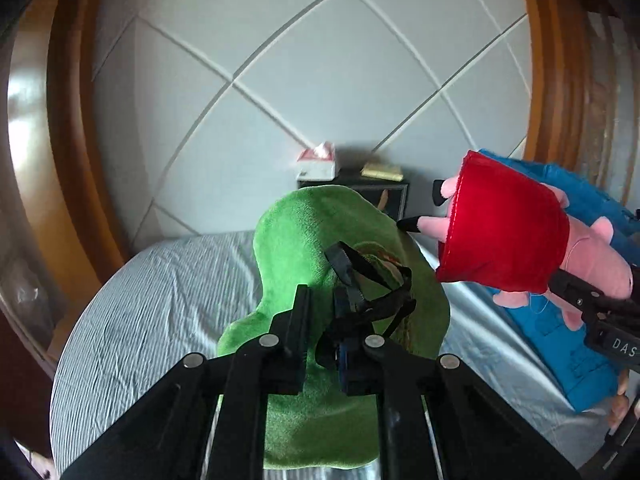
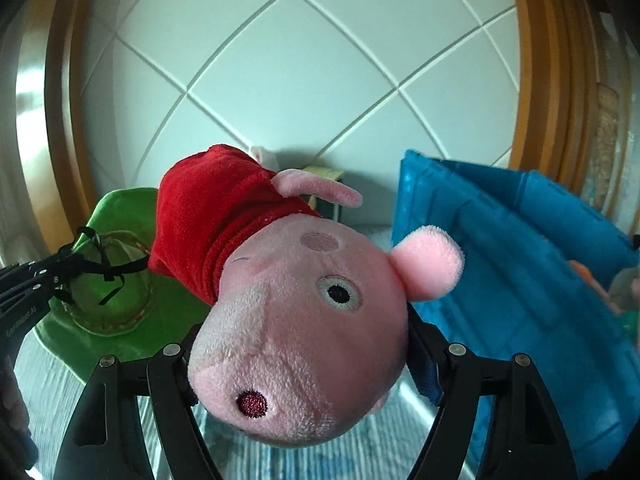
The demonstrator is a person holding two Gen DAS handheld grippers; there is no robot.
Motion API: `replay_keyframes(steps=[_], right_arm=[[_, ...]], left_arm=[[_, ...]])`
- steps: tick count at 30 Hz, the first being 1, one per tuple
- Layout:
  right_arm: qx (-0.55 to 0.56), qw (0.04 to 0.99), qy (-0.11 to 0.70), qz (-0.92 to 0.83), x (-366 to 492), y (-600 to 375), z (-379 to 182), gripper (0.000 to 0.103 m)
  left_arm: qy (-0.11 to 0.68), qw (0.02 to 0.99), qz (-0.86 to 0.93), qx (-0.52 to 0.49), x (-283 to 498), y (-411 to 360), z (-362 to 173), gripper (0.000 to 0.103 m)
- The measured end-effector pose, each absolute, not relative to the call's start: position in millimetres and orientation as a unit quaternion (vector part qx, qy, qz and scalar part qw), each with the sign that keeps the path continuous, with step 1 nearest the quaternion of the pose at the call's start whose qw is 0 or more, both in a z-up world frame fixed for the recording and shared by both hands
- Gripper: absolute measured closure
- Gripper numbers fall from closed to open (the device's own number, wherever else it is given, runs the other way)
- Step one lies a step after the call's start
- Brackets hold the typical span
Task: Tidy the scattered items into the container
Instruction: 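Carry the green hat and Peppa plush over the blue crate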
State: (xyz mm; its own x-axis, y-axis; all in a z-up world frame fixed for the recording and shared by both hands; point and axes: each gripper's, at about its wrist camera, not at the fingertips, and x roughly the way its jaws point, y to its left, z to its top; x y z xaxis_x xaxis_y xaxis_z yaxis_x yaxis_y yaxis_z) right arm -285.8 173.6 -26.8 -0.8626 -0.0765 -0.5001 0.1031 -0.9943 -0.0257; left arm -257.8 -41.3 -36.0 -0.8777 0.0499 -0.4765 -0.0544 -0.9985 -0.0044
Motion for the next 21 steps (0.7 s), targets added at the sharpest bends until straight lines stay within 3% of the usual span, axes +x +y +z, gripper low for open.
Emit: replay_keyframes(steps=[11, 21], right_arm=[[0.148, -0.116, 0.014, -0.982, -197, 330, 96, 0.025], [0.157, -0.165, 0.020, -0.974, -195, 528, 101, 0.025]], left_arm=[[0.007, 0.213, 0.971, -0.106, -219, 128, 99, 0.092], [-0.002, 0.277, 0.955, -0.109, -207, 352, 119, 0.092]])
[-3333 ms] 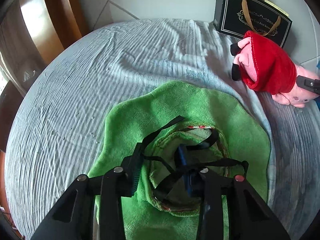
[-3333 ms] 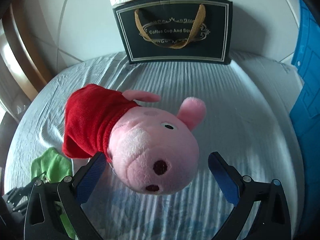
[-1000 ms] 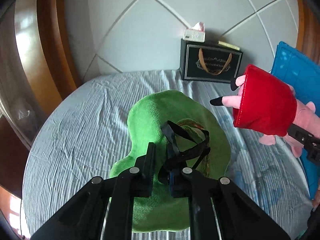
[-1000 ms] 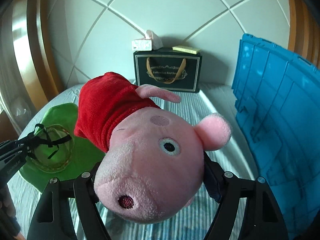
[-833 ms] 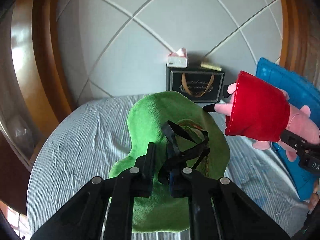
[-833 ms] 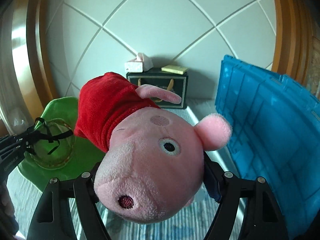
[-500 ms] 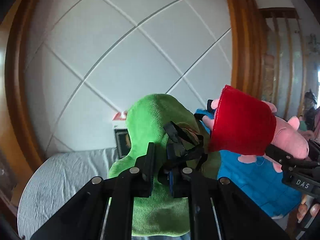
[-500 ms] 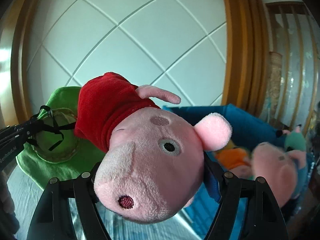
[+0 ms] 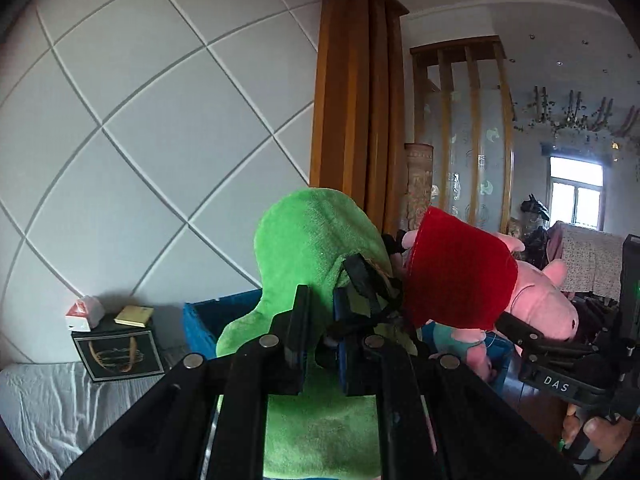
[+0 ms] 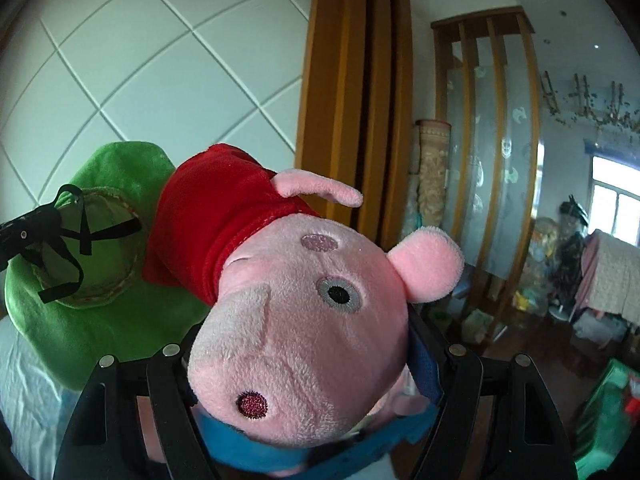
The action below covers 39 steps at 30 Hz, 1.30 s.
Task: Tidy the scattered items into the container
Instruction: 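Carry the green hat and Peppa plush over the blue crate, then open both grippers to drop the hat and Peppa plush into the crate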
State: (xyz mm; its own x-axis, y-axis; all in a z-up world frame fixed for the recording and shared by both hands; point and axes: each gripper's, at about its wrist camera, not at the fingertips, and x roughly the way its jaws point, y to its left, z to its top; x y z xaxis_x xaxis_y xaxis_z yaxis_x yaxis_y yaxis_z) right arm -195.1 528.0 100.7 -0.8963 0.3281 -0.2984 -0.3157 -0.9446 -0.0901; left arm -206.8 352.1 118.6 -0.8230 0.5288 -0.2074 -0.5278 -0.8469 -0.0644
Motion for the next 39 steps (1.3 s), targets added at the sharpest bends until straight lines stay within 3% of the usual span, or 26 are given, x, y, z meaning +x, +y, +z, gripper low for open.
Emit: replay_keyframes(steps=[9, 16, 24, 26, 28, 31, 33, 35, 39], right_arm=[[-0.291, 0.097, -0.009, 0.952, -250, 621, 10, 0.025], [-0.302, 0.092, -0.064, 0.947, -250, 601, -25, 0.024], [-0.280, 0.087, -0.030, 0.955, -243, 616, -12, 0.017], [-0.274, 0.082, -0.025, 0.958, -237, 612, -6, 0.010], [-0.263, 0.073, -0.019, 0.962, -228, 610, 0, 0.001], [-0.254, 0.068, -0.025, 0.965, -218, 604, 7, 0.000], [-0.250, 0.068, -0.026, 0.965, -213, 605, 10, 0.000], [-0.249, 0.063, -0.022, 0.966, -209, 605, 11, 0.000], [-0.242, 0.054, -0.015, 0.969, -199, 605, 16, 0.000]], left_arm=[[0.073, 0.222, 0.925, -0.299, -284, 496, 41, 0.092], [0.098, 0.185, 0.919, -0.333, -287, 483, 10, 0.092], [0.098, 0.171, 0.929, -0.314, -274, 477, 14, 0.088], [0.099, 0.167, 0.931, -0.310, -269, 477, 16, 0.087], [0.095, 0.166, 0.932, -0.307, -267, 475, 20, 0.083], [0.092, 0.158, 0.936, -0.301, -261, 473, 23, 0.059], [0.085, 0.156, 0.940, -0.290, -255, 471, 28, 0.036], [0.079, 0.155, 0.943, -0.284, -250, 468, 32, 0.027], [0.077, 0.143, 0.948, -0.273, -237, 464, 39, 0.024]])
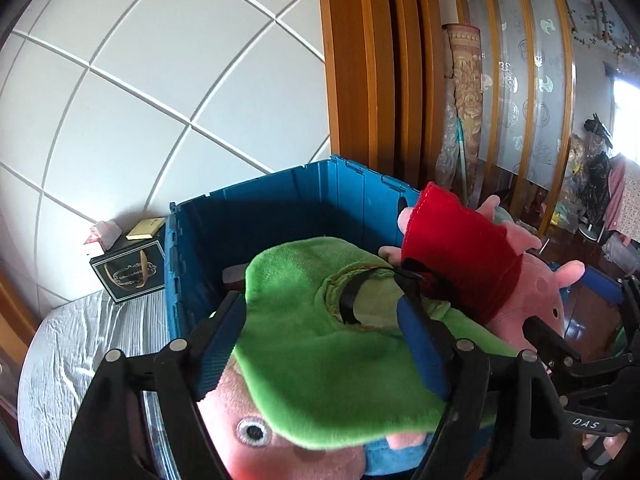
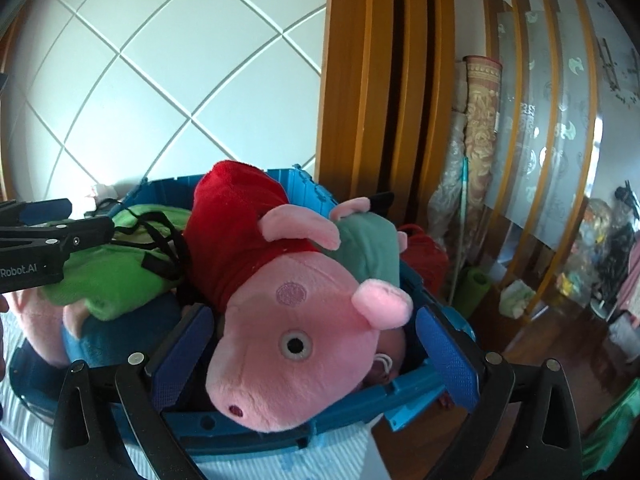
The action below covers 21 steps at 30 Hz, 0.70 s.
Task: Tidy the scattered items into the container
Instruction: 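Open both grippers to drop the hat and Peppa plush into the crate, then withdraw both tools away from the crate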
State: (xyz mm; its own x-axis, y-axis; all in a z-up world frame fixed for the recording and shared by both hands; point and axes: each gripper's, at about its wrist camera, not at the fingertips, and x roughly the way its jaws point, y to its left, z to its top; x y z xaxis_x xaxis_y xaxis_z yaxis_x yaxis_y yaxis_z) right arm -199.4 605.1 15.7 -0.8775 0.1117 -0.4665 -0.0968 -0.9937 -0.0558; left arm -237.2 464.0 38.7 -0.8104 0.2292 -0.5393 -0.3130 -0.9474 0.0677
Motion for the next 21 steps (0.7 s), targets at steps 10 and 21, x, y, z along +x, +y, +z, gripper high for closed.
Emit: replay_keyframes(steps=[10, 21], right_arm=[[-0.213, 0.002, 0.022, 0.977, -160, 600, 44, 0.000], [-0.235, 0.003, 0.022, 0.972, -85, 546, 57, 0.000]], left_arm=[[0.041, 0.101, 0.962, -0.250, -171, 429, 47, 0.000], [0.044, 0.074, 0.971, -0.224, -90, 389, 52, 0.000]])
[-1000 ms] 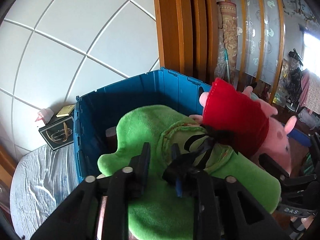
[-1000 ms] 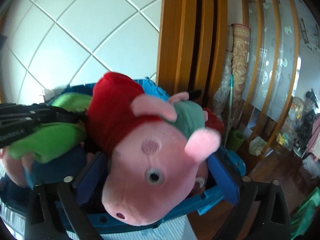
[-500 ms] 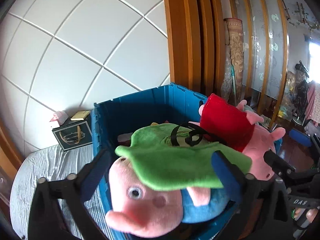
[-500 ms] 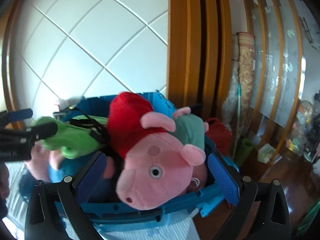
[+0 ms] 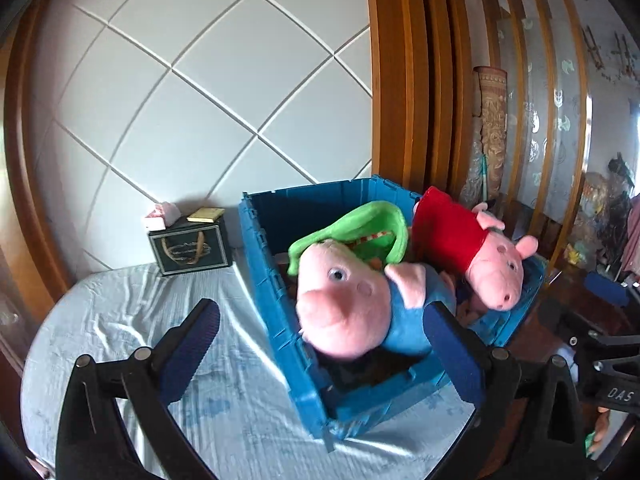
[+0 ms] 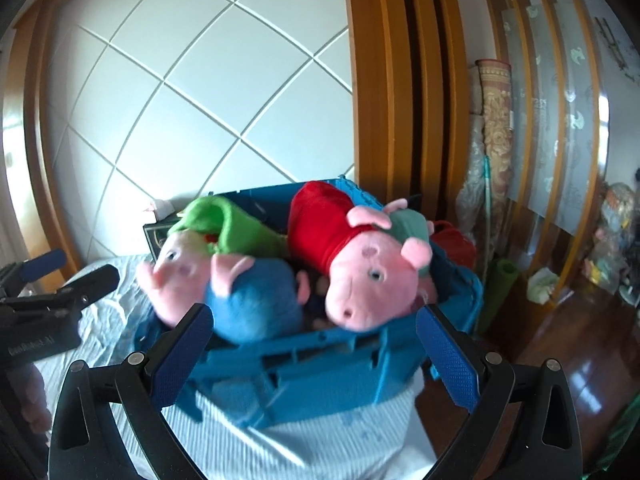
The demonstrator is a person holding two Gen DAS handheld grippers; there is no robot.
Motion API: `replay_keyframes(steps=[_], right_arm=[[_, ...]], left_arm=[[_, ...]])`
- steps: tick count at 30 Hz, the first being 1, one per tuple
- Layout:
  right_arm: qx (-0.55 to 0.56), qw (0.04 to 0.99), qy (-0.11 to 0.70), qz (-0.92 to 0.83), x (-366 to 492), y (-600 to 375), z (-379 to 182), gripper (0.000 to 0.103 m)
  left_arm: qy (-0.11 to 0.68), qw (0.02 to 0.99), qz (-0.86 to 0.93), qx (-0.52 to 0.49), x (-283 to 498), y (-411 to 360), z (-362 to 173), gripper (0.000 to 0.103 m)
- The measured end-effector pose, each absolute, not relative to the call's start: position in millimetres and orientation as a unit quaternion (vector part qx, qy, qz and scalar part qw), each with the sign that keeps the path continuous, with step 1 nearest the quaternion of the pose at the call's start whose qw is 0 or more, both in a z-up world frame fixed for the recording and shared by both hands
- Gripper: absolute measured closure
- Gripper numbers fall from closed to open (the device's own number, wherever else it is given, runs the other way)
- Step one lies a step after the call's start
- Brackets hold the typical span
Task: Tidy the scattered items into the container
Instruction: 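Withdraw both tools away from the crate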
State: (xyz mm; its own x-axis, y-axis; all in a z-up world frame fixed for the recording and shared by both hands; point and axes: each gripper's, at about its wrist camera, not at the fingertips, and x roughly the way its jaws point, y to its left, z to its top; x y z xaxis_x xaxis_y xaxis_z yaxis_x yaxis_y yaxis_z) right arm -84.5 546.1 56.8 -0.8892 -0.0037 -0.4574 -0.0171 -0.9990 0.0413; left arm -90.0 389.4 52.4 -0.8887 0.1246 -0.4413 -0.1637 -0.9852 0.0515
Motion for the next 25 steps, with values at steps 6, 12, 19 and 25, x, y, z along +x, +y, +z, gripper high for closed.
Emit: replay_keyframes(steps=[6, 12, 19, 25], right_arm=[[-0.244, 0.018, 0.019, 0.969, -57, 534, 56, 0.000], [-0.248, 0.026, 0.019, 0.968, -41, 534, 57, 0.000], [-0.247, 0.026, 0.020, 0.969, -38, 535, 59, 0.000], [-0.249, 0.011, 0.026, 0.968, -39, 529, 58, 0.000]], left_arm=[[0.046, 0.095, 0.971, -0.214, -55, 383, 55, 0.000], [0.029, 0.104, 0.968, -0.225, -42, 377, 58, 0.000], [0.029, 0.098, 0.967, -0.233, -39, 375, 57, 0.000], [0.027, 0.090, 0.968, -0.234, -36, 369, 54, 0.000]])
